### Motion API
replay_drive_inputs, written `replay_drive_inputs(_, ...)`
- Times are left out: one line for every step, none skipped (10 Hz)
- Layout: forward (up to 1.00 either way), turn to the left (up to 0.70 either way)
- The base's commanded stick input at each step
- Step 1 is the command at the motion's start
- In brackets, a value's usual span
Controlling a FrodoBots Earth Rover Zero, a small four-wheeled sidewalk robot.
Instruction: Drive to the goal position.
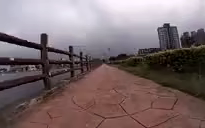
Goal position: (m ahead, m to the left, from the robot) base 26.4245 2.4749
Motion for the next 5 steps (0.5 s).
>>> replay_drive_inputs(1.00, 0.00)
replay_drive_inputs(1.00, 0.00)
replay_drive_inputs(1.00, 0.00)
replay_drive_inputs(1.00, 0.00)
replay_drive_inputs(1.00, 0.00)
